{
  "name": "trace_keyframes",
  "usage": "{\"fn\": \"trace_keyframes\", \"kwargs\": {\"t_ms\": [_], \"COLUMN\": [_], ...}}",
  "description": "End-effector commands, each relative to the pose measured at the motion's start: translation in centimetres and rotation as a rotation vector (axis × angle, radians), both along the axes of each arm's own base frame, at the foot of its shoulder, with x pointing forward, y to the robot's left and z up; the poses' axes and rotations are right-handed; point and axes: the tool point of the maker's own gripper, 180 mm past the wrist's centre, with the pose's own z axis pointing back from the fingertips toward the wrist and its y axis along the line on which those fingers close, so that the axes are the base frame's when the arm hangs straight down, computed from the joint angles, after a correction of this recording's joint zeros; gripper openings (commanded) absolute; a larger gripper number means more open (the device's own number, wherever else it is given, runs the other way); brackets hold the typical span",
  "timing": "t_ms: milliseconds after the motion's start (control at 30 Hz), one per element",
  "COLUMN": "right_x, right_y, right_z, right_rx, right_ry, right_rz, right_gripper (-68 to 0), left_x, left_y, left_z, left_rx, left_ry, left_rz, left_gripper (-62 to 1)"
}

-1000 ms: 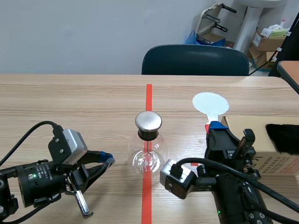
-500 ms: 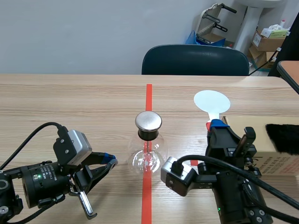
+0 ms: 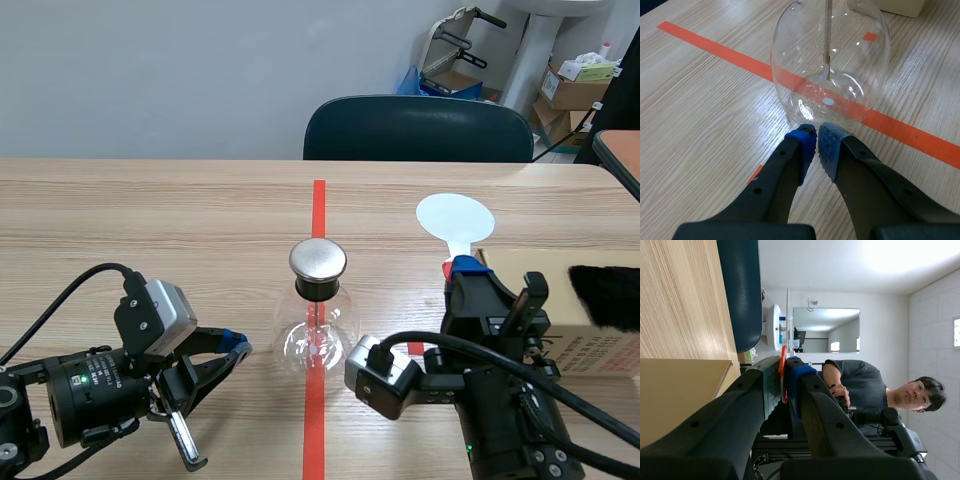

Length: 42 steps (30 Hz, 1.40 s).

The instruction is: Do the electroscope experiment

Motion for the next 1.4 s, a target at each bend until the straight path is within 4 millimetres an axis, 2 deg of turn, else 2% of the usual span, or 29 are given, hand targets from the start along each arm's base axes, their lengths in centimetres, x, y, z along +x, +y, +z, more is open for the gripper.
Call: {"fn": "trace_keyframes", "kwargs": {"t_ms": [0,1367], "right_x": [0.46,0.48], "right_y": [-0.22,-0.50], "right_z": [1.08,1.14], "right_rx": [0.006,0.009], "right_ry": [-0.039,-0.043], "right_rz": [-0.002,-0.017], "right_gripper": [-66.9,-66.9], "left_x": [0.03,0.08], "left_y": [-0.56,-0.52], "left_z": [0.76,0.75], "left_rx": [-0.030,-0.028], "left_ry": [-0.013,-0.015], "left_rz": [-0.005,-0.003], "left_gripper": [-54.3,-54.3]}}
